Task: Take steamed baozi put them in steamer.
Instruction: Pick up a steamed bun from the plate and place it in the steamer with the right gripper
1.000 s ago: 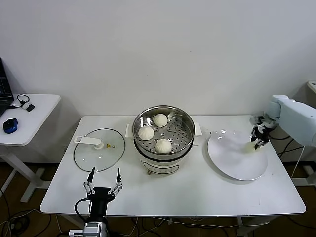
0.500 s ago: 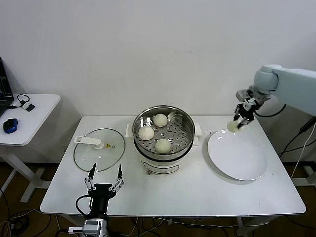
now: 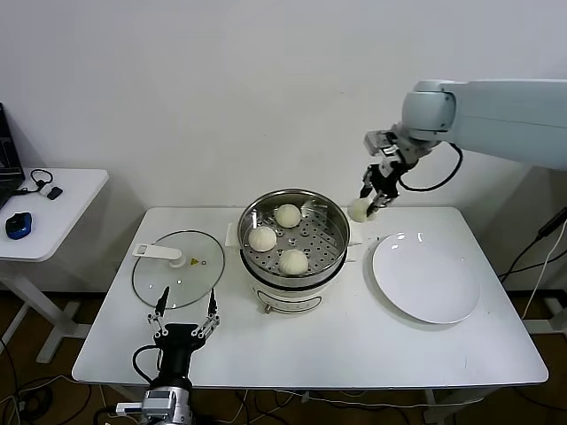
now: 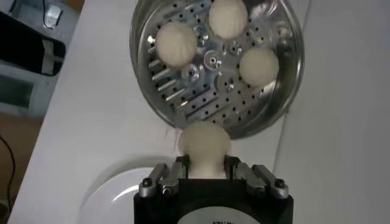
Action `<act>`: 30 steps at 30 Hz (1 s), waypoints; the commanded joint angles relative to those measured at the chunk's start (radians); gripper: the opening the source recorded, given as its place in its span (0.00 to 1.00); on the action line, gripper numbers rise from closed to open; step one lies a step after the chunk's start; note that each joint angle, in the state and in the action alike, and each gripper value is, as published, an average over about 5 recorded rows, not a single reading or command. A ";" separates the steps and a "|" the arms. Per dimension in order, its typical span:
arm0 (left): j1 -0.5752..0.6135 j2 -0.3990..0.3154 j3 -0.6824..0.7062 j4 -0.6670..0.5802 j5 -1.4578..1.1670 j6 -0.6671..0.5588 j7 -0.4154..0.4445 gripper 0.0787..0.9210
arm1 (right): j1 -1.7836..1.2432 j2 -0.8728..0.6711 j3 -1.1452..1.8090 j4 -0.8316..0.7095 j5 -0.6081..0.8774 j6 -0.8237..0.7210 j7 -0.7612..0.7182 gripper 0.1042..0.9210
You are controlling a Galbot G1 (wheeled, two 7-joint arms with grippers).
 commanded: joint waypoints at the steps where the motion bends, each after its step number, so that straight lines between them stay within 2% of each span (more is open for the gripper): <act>1: 0.000 -0.019 -0.003 -0.005 -0.012 0.002 0.001 0.88 | -0.068 0.147 0.037 0.033 0.094 -0.108 0.103 0.40; 18: 0.000 -0.022 -0.022 0.008 -0.017 -0.002 0.000 0.88 | -0.291 0.175 0.106 -0.104 -0.037 -0.129 0.148 0.45; 30: -0.003 -0.025 -0.023 0.014 -0.016 -0.004 -0.001 0.88 | -0.312 0.145 0.117 -0.114 -0.066 -0.121 0.138 0.45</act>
